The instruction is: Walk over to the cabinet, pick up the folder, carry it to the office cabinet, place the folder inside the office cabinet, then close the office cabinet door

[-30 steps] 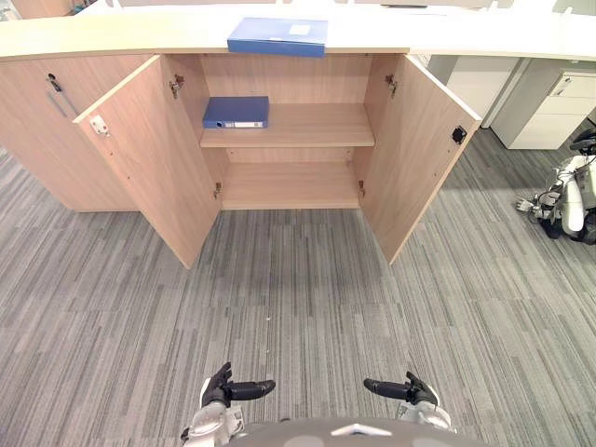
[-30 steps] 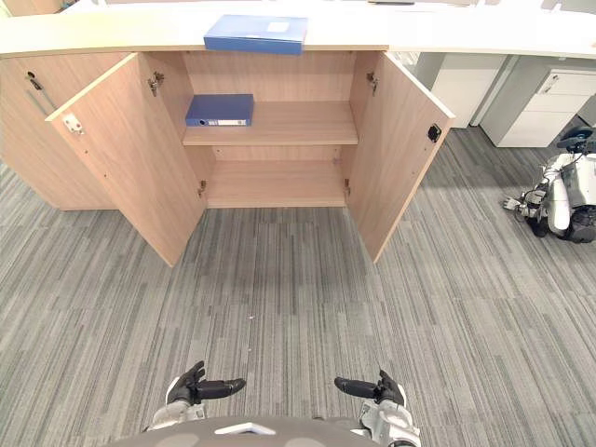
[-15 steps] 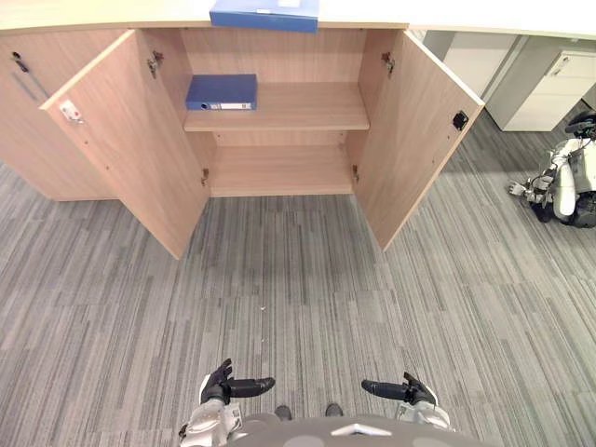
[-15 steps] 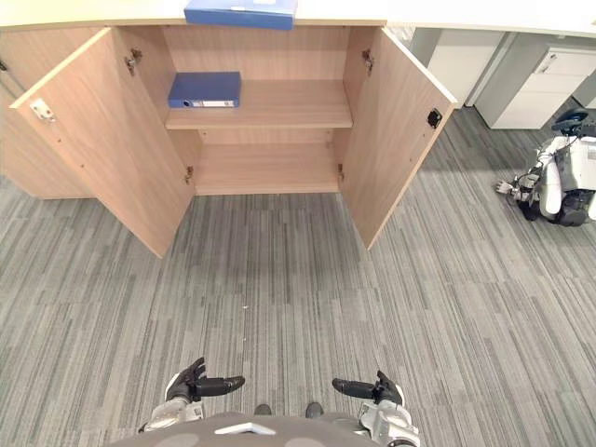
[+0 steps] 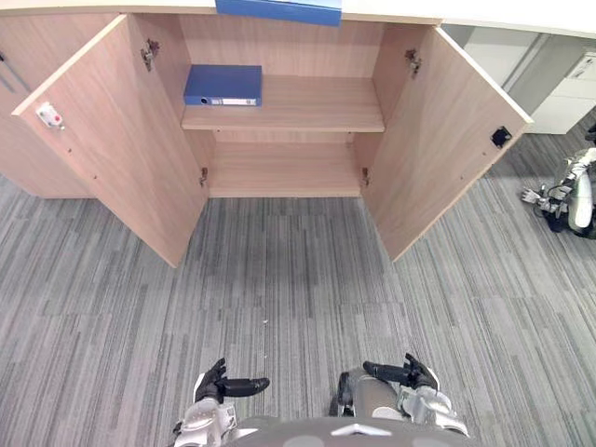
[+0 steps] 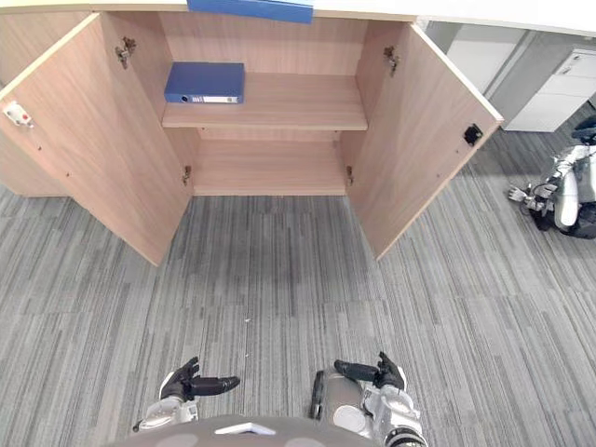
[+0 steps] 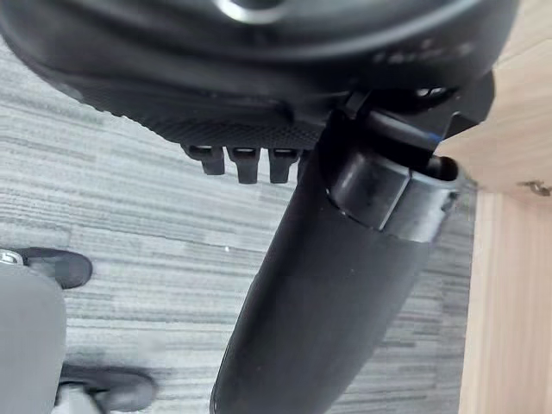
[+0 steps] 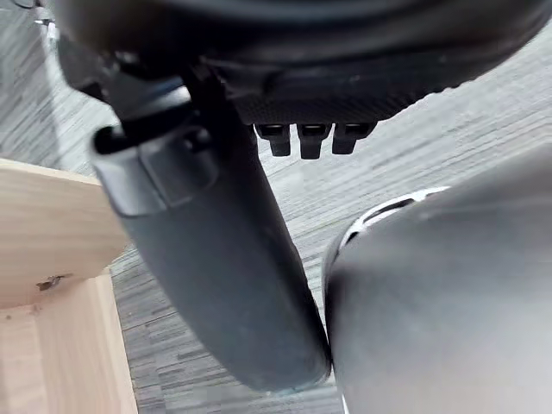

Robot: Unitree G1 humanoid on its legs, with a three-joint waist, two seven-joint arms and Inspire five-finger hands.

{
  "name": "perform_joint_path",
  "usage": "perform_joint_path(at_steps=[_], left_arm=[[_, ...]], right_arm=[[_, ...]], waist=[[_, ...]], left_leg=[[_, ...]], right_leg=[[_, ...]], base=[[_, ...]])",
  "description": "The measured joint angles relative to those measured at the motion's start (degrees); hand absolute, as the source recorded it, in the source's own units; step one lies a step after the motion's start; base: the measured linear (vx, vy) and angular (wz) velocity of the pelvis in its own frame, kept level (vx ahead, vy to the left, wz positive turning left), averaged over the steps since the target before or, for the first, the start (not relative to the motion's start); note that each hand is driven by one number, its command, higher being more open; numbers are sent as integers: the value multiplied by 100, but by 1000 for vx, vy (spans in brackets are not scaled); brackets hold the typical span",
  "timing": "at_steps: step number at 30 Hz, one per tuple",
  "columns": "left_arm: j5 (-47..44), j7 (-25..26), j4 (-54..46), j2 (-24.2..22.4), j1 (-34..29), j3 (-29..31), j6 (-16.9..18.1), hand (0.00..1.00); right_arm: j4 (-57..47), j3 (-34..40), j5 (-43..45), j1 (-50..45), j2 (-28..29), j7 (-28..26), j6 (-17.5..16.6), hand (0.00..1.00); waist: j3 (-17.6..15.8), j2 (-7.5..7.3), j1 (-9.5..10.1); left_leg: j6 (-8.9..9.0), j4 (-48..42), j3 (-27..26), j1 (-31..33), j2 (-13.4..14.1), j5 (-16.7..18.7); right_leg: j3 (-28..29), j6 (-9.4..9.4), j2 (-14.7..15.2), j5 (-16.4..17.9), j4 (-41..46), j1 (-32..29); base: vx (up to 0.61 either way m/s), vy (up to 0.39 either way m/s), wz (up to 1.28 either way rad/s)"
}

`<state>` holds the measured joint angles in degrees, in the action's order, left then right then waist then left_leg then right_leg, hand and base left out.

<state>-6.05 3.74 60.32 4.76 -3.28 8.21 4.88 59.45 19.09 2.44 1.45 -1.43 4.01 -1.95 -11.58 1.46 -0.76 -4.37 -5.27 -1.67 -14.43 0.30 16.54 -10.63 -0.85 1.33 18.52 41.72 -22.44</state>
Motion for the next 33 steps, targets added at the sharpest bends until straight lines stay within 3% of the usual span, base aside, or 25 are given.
perform_joint_path(at_steps=[1,2,3,4,5,6,7,8,11,13,14,16,17,18,19,20,21,24,26,28,29,30,31,33], left_arm=[[1,-1,12,0,23,-1,-1,100],[4,-8,22,-5,31,-10,-1,100],[40,-28,55,6,-6,-1,0,100],[39,-32,132,-74,16,54,-14,100],[107,-52,156,-158,95,99,-11,100],[139,-52,152,-276,125,233,2,100],[171,-56,153,-346,119,261,2,100],[209,-109,92,-358,104,409,-13,100],[205,-71,-229,-449,74,684,37,100],[205,-60,-439,-446,60,669,72,100],[205,-59,-468,-443,65,665,78,100],[204,-60,-515,-439,82,651,91,100],[204,-55,-508,-422,91,598,90,100],[203,-47,-500,-421,83,525,93,100],[202,-43,-486,-425,74,492,92,100],[201,-41,-418,-392,37,400,94,100],[167,-45,-339,-289,39,387,92,100],[89,-48,-212,-109,123,403,84,100],[96,-60,-86,-109,121,400,88,100],[100,-88,11,-147,118,396,76,100],[105,-124,24,-139,99,348,69,100],[106,-131,25,-118,83,308,67,100],[103,-129,45,-76,61,164,64,100],[103,-126,91,-31,9,124,66,100]], right_arm=[[-31,1,3,12,-5,-8,-6,100],[-73,-2,-11,2,-16,-4,-20,100],[-54,7,3,-87,-23,-8,-13,100],[-55,70,46,-81,-68,-5,-6,100],[-16,106,-15,-37,-123,21,2,100],[7,212,-14,-59,-113,24,2,100],[12,229,-13,-99,-106,28,17,100],[-14,256,49,-189,-87,37,60,100],[-130,133,52,-329,-42,45,60,100],[-137,2,139,-330,2,43,64,100],[-136,7,189,-329,23,44,65,100],[-130,16,232,-329,91,61,66,100],[-125,26,235,-338,103,84,70,100],[-121,30,239,-356,93,109,71,100],[-119,30,238,-367,75,111,71,100],[-83,46,238,-400,55,128,76,100],[6,47,242,-393,131,154,77,100],[241,47,235,-339,228,151,87,100],[282,49,225,-344,205,146,84,100],[278,49,219,-329,142,99,72,100],[268,56,216,-328,106,89,70,100],[268,96,220,-329,109,87,72,100],[268,133,217,-306,124,87,75,100],[261,17,208,-258,83,32,62,100]], waist=[[-29,23,-2],[-43,30,-5],[-25,-69,-17],[-44,33,-8],[-48,111,3],[-58,96,8],[-61,93,8],[-66,87,16],[-84,70,61],[-96,32,134],[-101,22,161],[-107,-26,250],[-102,-45,249],[-85,-28,251],[-73,5,247],[-42,0,281],[85,-182,273],[126,-422,342],[214,-375,347],[253,-281,343],[242,-254,334],[228,-242,315],[229,-279,277],[230,-262,193]], left_leg=[[9,-2,41,-26,80,5],[105,-34,95,-89,175,42],[366,-76,123,-235,177,144],[449,-131,132,-326,283,216],[705,-458,110,-196,384,98],[910,-884,63,-59,344,-239],[983,-1229,43,32,325,-438],[1122,-2255,-30,379,368,-754],[1062,-4374,-620,1318,884,-448],[987,-4795,-1045,2068,1289,-152],[971,-4711,-1125,2195,1339,-92],[946,-3836,-1283,2459,1247,25],[938,-2930,-1254,2557,1035,-14],[952,-1845,-1112,2570,800,-317],[938,-1367,-1009,2572,716,-572],[708,-1031,-884,2449,580,-1342],[642,-843,-940,2356,363,-1316],[367,-1298,-1114,2356,254,-984],[325,-1425,-1202,2182,234,-595],[279,-1265,-1333,1890,236,-456],[240,-1046,-1384,1606,194,-449],[211,-967,-1397,1476,161,-433],[158,-835,-1405,1229,101,-400],[144,-516,-1352,756,74,-389]], right_leg=[[4,43,-116,-125,-386,-87],[31,62,-317,-660,-1409,-120],[138,289,-312,-1913,-2224,24],[52,393,-411,-1905,-2155,96],[-5,481,-440,-1708,-2080,165],[-9,510,-395,-1581,-2145,369],[-5,521,-371,-1533,-2248,547],[10,532,-318,-1486,-2589,1015],[5,551,-344,-1395,-3165,1920],[67,525,-331,-1298,-3457,2475],[90,512,-317,-1291,-3535,2581],[210,406,-172,-1226,-3655,2836],[268,294,-26,-1156,-3696,2946],[317,151,96,-1062,-3704,3008],[335,93,123,-1024,-3720,3066],[436,-39,192,-937,-3753,3158],[482,-128,364,-882,-3785,3155],[675,-270,590,-918,-3781,3273],[827,-282,622,-917,-3560,3310],[998,-398,659,-842,-2575,2927],[1086,-505,704,-820,-1454,2455],[1105,-586,743,-821,-910,2230],[1060,-620,795,-635,-48,1889],[694,-320,761,-281,432,1460]], base=[[376,-109,31],[534,-183,41],[565,-186,42],[605,-191,36],[522,-142,24],[528,-144,22],[550,-133,23],[515,-120,21],[377,-89,13],[401,-41,-7],[335,49,-29],[216,104,-31],[226,174,-23],[232,196,-19],[328,287,-24],[373,268,-13],[385,253,-8],[316,186,-15],[289,210,-40],[283,231,-48],[215,201,-28],[266,221,-14],[258,147,5],[337,82,19]])
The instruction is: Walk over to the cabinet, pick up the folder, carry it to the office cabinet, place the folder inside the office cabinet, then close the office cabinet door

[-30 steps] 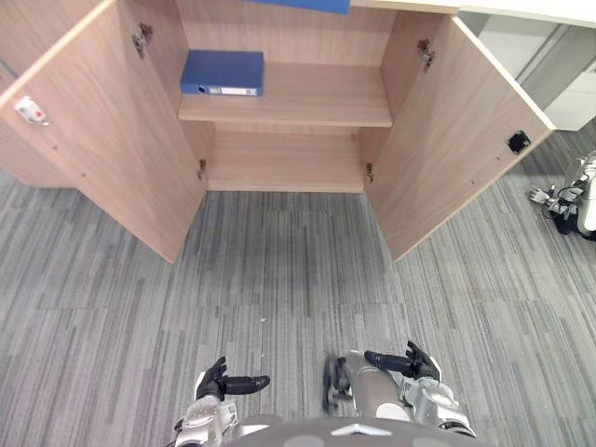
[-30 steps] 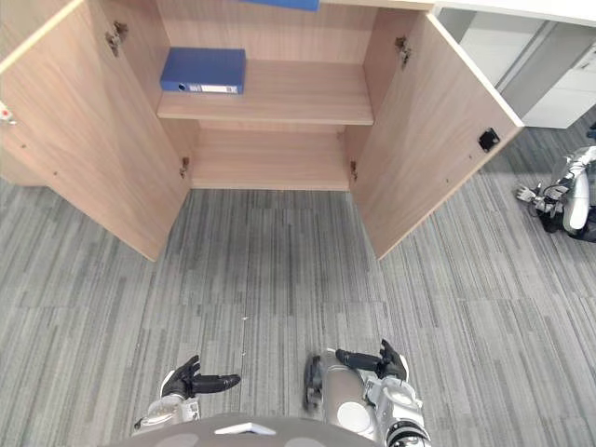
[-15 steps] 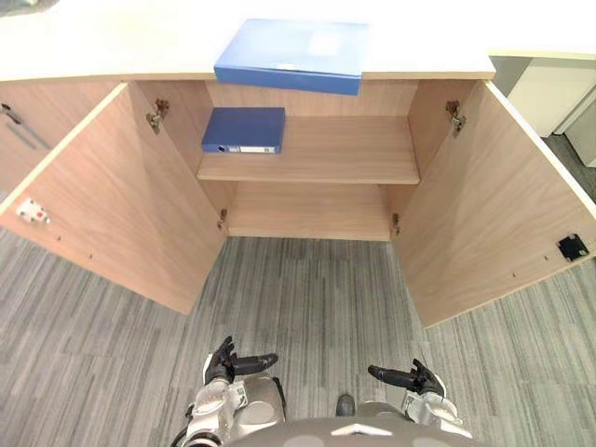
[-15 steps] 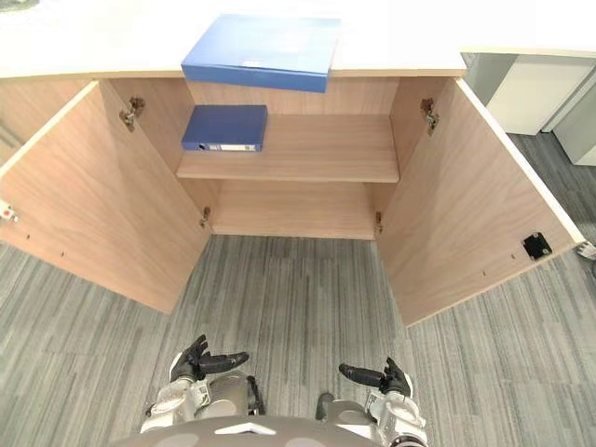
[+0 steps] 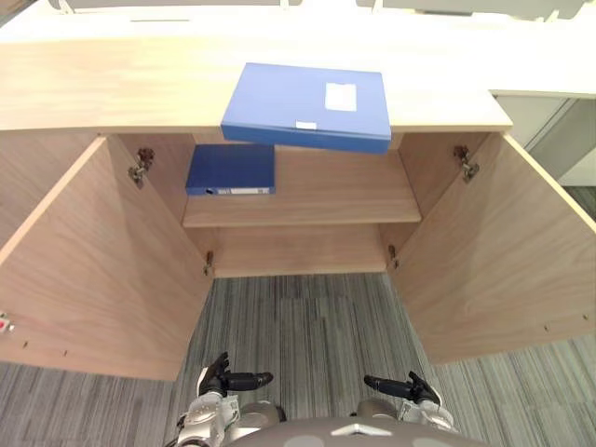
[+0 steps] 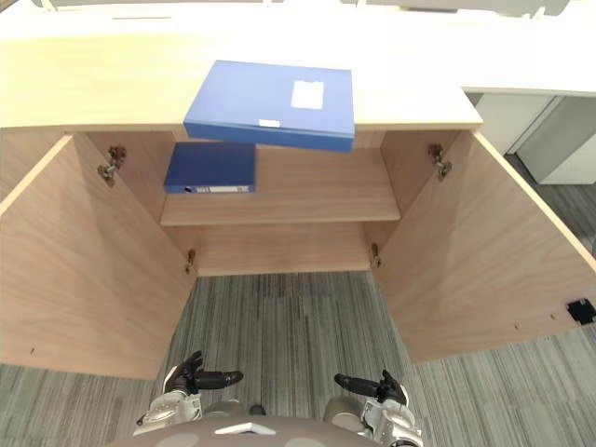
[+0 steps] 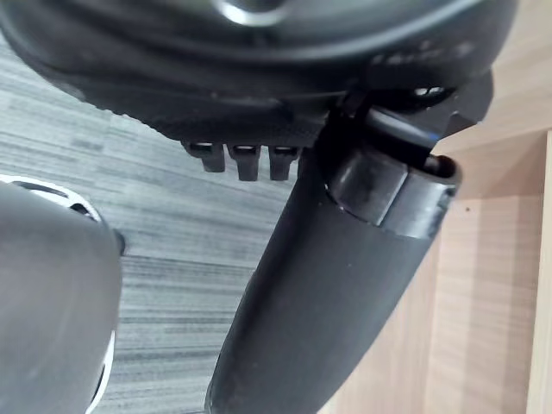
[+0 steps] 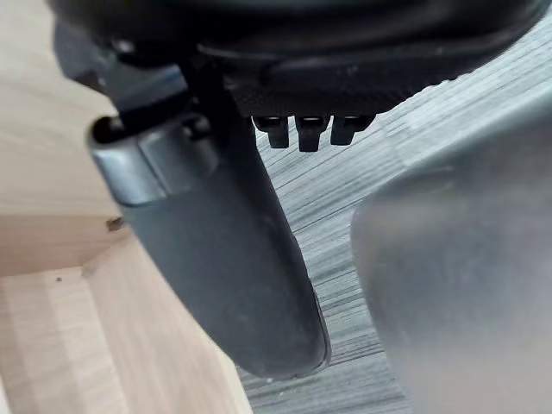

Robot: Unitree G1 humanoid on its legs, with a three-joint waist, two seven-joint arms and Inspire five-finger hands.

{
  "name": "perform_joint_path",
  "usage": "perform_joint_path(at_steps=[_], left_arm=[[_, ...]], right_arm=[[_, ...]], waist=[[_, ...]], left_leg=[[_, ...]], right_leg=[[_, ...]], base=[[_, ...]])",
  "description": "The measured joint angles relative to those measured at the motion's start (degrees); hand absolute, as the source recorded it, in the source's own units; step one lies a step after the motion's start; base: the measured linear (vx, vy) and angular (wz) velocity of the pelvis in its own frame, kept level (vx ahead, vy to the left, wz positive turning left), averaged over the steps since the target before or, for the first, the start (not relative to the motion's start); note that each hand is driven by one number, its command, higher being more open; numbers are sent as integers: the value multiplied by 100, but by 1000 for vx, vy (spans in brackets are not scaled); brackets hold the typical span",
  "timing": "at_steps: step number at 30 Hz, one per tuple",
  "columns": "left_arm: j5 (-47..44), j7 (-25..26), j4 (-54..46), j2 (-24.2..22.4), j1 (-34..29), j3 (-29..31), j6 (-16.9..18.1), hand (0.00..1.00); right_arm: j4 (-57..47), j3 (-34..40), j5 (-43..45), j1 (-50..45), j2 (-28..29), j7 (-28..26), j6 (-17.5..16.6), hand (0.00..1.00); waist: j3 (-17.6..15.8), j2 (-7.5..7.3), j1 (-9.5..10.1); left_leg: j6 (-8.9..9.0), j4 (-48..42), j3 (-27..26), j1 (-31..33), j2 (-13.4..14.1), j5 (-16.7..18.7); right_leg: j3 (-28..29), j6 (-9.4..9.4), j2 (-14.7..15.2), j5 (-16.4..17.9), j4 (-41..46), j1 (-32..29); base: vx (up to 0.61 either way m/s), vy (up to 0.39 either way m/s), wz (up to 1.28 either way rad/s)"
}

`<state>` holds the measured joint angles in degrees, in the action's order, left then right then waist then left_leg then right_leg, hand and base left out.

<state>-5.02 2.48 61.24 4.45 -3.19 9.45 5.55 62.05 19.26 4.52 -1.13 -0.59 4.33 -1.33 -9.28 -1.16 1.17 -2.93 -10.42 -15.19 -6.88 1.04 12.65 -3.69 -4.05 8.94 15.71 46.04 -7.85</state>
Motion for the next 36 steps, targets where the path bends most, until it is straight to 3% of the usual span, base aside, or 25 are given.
perform_joint_path(at_steps=[1,4,5,6,8,9,11,14,16,18,20,21,22,27,36], left_arm=[[0,3,21,5,-19,4,0,100],[-1,5,100,-27,-6,45,-5,100],[-3,-2,94,-19,-20,45,-11,100],[9,-6,119,-9,-8,62,-12,100],[18,-19,133,-229,1,219,4,100],[58,-15,133,-346,7,321,3,100],[120,-49,101,-387,27,340,-35,100],[120,-43,-156,-409,-12,432,-53,100],[121,-37,-289,-460,-87,478,-52,100],[121,-34,-350,-461,-93,474,-54,100],[121,-11,-336,-417,-92,434,-56,100],[118,-9,-239,-414,-72,418,-58,100],[123,-7,-175,-345,-75,384,-57,100],[156,-22,-61,-149,-97,14,-60,100],[177,85,-112,-94,-89,-391,-44,100]], right_arm=[[-20,-29,-4,41,-15,-13,-23,100],[-140,-23,10,57,-31,-45,-29,100],[-159,-27,5,45,-31,-41,-47,100],[-112,13,34,26,-50,-48,-48,100],[-58,-3,-8,48,-193,-37,-76,100],[-63,37,10,46,-184,-44,-85,100],[-105,146,8,32,-167,-20,-47,100],[-120,125,12,-57,-156,3,-6,100],[-168,79,17,-105,-162,15,-8,100],[-166,77,26,-97,-136,12,3,100],[-147,106,26,-96,-136,19,2,100],[-106,224,29,-100,-123,26,15,100],[-103,234,33,-143,-83,54,18,100],[16,271,23,-222,7,64,8,100],[93,205,20,-196,-71,79,-9,100]], waist=[[-6,28,-41],[-55,112,-141],[-64,90,-171],[-66,47,-205],[-15,319,-117],[-18,379,-161],[-48,409,-175],[-118,310,-111],[-99,320,-111],[-99,319,-95],[-77,326,-88],[-22,308,-87],[56,225,-122],[214,55,-124],[223,144,-125]], left_leg=[[1,138,32,-156,30,0],[13,245,182,-326,166,5],[69,292,253,-415,170,18],[261,331,484,-550,138,86],[368,332,572,-602,360,94],[483,282,633,-618,412,27],[594,-187,672,-488,539,7],[958,-2065,609,174,878,128],[934,-2352,333,526,1040,314],[879,-1593,319,704,994,371],[830,-393,517,679,804,-69],[677,-54,508,518,675,-488],[634,236,478,357,577,-579],[538,585,454,40,340,-642],[447,792,532,-175,293,-702]], right_leg=[[-125,111,-124,119,-156,-254],[-114,170,-505,99,-1224,-670],[-58,182,-625,-368,-2204,-690],[-63,396,-667,-1238,-2585,-534],[-122,479,-839,-1081,-2561,-476],[-218,528,-848,-947,-2519,-436],[-372,593,-878,-844,-2684,-156],[-509,669,-911,-771,-3105,491],[-542,678,-922,-764,-3338,760],[-474,661,-900,-774,-3451,887],[-372,556,-871,-797,-3514,922],[-252,445,-829,-827,-3621,994],[-225,386,-781,-866,-3792,1086],[-182,240,-643,-962,-4157,1389],[-96,239,-642,-1032,-4261,1518]], base=[[299,4,24],[303,-87,35],[386,-153,58],[480,-181,47],[411,-176,16],[334,-190,18],[322,-212,42],[198,-141,30],[147,-56,5],[127,66,-18],[141,127,-29],[168,125,-22],[171,122,-18],[100,123,-3],[-23,24,-4]])
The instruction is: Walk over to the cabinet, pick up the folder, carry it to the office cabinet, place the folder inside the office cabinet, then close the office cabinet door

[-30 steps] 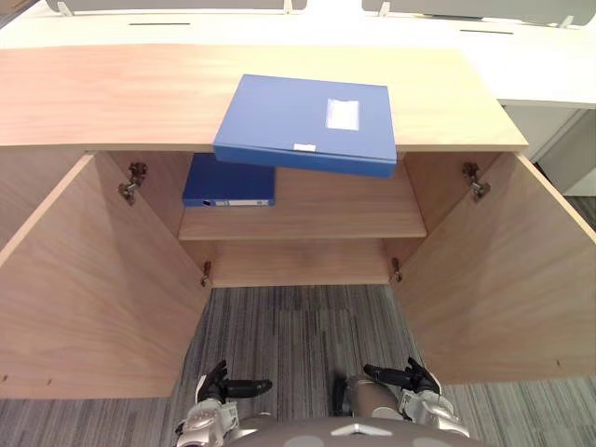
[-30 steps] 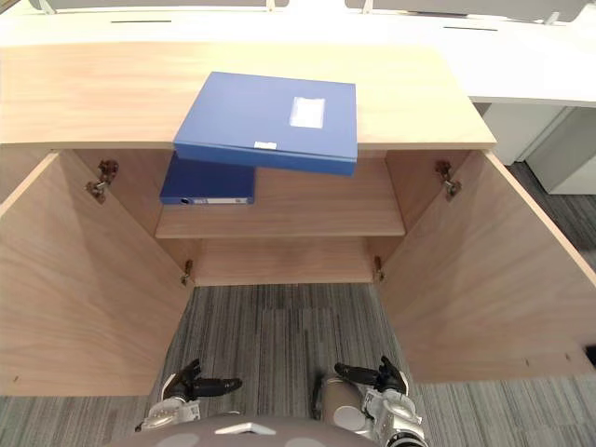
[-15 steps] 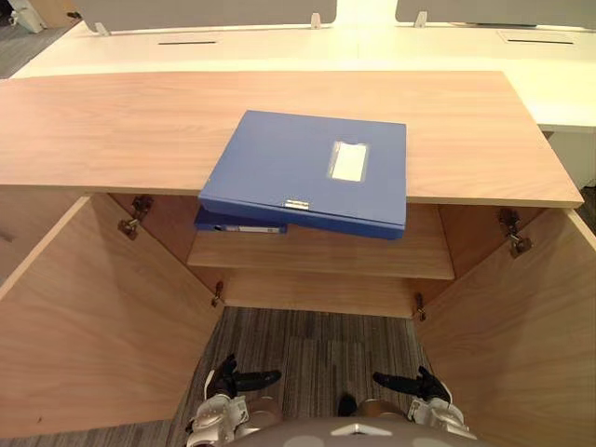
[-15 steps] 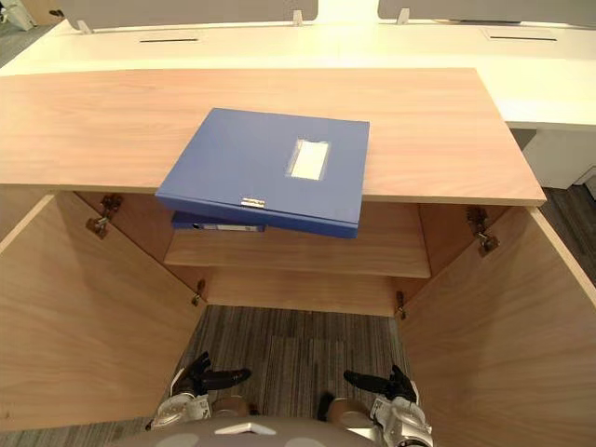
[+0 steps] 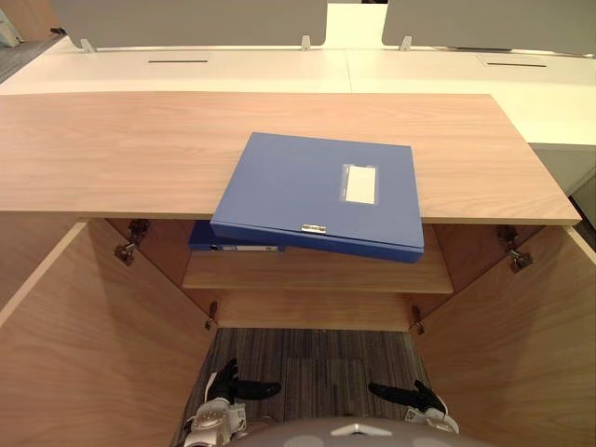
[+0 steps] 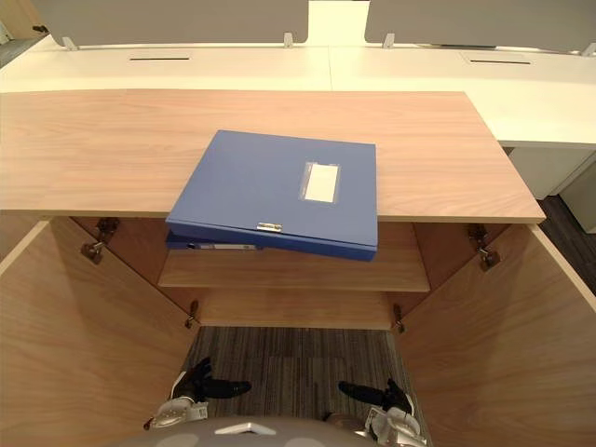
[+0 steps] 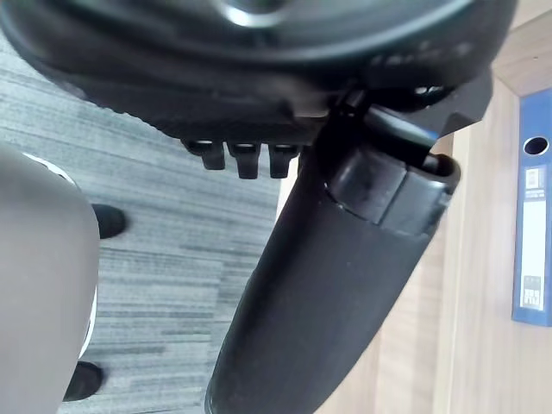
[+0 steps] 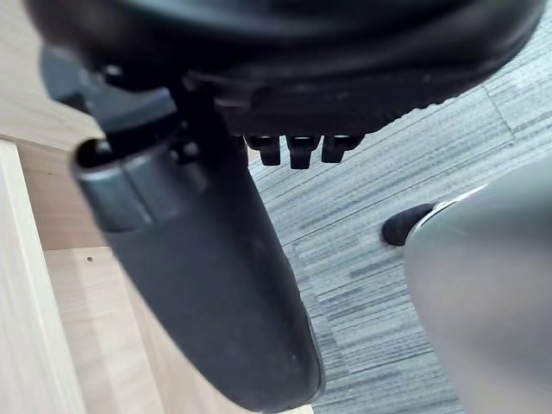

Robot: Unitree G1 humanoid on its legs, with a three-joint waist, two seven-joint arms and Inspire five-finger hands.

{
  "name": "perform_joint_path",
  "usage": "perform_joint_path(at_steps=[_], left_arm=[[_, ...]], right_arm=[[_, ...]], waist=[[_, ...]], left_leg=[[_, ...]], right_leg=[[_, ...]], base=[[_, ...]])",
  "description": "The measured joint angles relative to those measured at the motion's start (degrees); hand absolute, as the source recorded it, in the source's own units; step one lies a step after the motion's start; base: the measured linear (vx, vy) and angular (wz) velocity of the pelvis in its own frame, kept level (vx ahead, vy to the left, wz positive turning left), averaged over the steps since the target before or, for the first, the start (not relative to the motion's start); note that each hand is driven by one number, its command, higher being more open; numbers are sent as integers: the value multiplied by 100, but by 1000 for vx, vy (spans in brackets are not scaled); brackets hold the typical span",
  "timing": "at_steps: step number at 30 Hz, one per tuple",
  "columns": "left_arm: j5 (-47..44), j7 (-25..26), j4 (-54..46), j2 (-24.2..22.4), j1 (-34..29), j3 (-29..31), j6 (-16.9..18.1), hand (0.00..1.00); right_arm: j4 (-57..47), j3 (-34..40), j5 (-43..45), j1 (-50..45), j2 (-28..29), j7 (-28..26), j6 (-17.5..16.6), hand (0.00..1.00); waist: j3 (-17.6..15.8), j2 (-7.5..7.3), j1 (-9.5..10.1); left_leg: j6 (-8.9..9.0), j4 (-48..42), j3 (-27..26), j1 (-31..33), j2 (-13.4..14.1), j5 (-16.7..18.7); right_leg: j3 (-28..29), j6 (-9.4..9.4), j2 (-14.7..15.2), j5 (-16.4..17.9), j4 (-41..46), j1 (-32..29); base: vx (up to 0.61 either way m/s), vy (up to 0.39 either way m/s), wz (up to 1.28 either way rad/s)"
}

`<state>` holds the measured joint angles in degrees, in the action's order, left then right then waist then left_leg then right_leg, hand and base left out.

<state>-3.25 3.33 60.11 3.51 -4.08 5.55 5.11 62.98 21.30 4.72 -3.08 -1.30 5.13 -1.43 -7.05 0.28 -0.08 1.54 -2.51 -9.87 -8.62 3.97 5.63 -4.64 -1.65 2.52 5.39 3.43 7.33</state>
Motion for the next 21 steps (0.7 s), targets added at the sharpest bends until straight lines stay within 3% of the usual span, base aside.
perform_joint_path(at_steps=[4,9,13,21], left_arm=[[-38,150,-586,-60,-234,-92,19,100],[-318,315,-3124,-75,-1155,-312,122,100],[-402,390,-4508,-74,-1549,-287,380,100],[-456,464,-5657,-70,-1593,-264,569,100]], right_arm=[[29,-23,3,-18,-81,54,-6,100],[-76,-298,7,-89,-140,143,-71,100],[-256,-457,11,-232,-164,163,-158,100],[-254,-466,4,-278,-176,145,-158,100]], waist=[[-4,21,-7],[-34,-2,7],[-24,20,51],[15,33,145]], left_leg=[[-30,119,130,-55,-49,-81],[-82,363,304,-65,-172,-284],[-122,456,361,-110,-225,-335],[-141,518,493,-209,-234,-366]], right_leg=[[-76,-36,31,-79,-94,89],[-192,-90,129,-112,-87,47],[-226,-119,171,-120,-92,63],[-302,-128,168,-113,-117,204]], base=[[-87,15,11],[-97,17,17],[-26,15,4],[12,-16,8]])
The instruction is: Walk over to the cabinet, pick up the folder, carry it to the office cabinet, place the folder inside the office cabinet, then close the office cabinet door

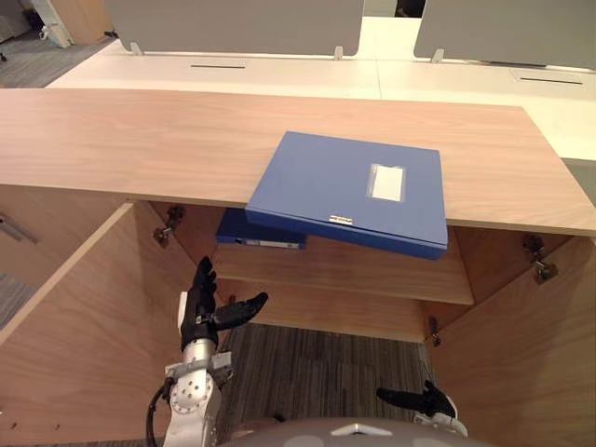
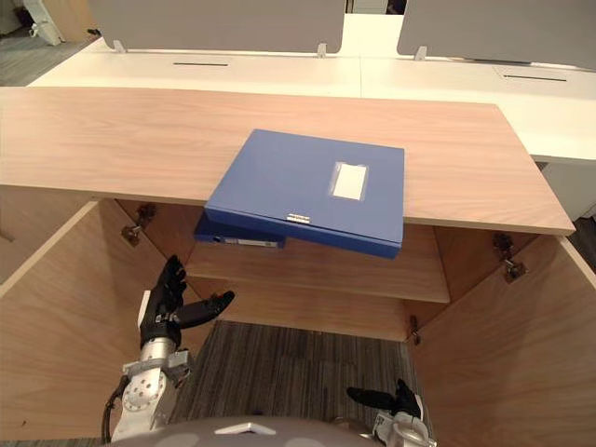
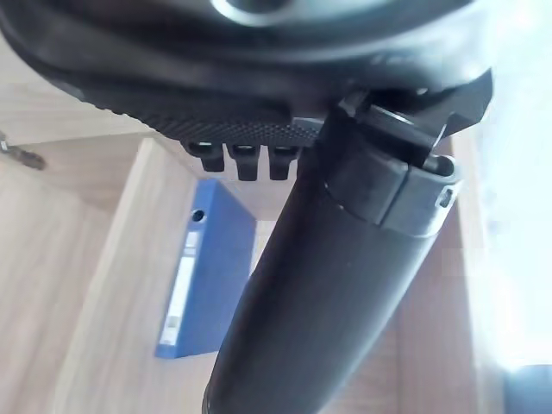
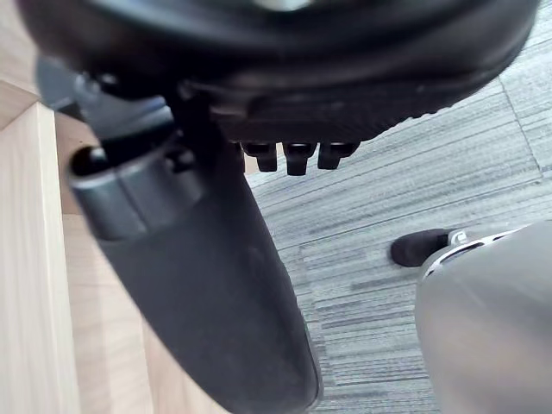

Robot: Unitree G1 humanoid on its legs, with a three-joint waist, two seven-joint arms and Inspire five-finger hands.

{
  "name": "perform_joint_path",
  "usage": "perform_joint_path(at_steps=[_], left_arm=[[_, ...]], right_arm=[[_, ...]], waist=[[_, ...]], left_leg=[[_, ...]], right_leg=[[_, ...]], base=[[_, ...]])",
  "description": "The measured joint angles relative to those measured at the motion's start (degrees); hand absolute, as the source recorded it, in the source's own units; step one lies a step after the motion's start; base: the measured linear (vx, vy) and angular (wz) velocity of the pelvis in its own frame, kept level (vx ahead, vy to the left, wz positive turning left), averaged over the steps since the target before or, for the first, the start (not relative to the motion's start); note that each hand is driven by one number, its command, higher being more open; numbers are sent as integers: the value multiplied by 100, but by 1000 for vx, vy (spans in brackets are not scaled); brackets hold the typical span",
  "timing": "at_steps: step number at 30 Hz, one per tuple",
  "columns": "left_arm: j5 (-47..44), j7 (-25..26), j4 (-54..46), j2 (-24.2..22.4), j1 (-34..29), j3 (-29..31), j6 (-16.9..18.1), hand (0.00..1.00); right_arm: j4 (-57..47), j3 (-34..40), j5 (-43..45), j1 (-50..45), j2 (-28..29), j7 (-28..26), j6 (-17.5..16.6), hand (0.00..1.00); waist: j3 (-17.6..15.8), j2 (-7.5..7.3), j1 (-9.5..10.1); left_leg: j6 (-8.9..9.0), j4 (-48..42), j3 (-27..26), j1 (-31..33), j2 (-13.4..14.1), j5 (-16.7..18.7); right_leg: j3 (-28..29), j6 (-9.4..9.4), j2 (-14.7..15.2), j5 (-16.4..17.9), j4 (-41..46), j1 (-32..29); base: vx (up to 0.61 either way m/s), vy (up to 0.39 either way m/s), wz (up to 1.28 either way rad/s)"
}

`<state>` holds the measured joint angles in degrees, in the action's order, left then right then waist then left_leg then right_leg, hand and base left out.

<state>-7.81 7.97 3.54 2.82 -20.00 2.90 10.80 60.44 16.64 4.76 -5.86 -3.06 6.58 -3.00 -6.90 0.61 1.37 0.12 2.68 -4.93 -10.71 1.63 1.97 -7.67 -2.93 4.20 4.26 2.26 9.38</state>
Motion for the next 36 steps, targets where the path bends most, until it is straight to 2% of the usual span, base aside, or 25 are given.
perform_joint_path(at_steps=[7,13,18,27,30,36], left_arm=[[166,196,-787,44,-11,85,147,100],[750,459,-1495,393,-9,150,317,100],[1047,577,-1912,568,12,243,434,100],[1305,441,-2238,1119,62,89,487,100],[1307,326,-2513,1388,199,-180,534,100],[1304,95,-2615,1592,599,-464,623,100]], right_arm=[[1,-40,0,-37,-18,-23,-2,100],[64,-259,-18,-313,-228,-101,-3,100],[213,-263,-26,-415,-257,-105,9,100],[343,-440,-105,-394,-274,-185,2,100],[359,-439,-139,-398,-291,-230,2,100],[428,-438,-141,-389,-334,-268,6,100]], waist=[[53,9,3],[179,106,1],[278,101,-12],[396,-19,-35],[416,13,-38],[461,78,-153]], left_leg=[[0,-22,17,-57,3,1],[9,-22,58,-101,7,-5],[14,-3,63,-131,15,-8],[25,-7,40,-124,15,0],[41,-50,-47,-115,28,44],[56,-130,-98,-109,56,100]], right_leg=[[10,6,5,4,13,80],[-5,18,1,35,26,110],[-10,20,-9,42,20,136],[56,20,-11,41,-2,144],[164,22,-25,41,7,145],[234,34,-57,48,22,143]], base=[[-22,-17,0],[-26,-29,2],[0,-6,1],[0,0,0],[-9,-10,-13],[2,-18,-7]])
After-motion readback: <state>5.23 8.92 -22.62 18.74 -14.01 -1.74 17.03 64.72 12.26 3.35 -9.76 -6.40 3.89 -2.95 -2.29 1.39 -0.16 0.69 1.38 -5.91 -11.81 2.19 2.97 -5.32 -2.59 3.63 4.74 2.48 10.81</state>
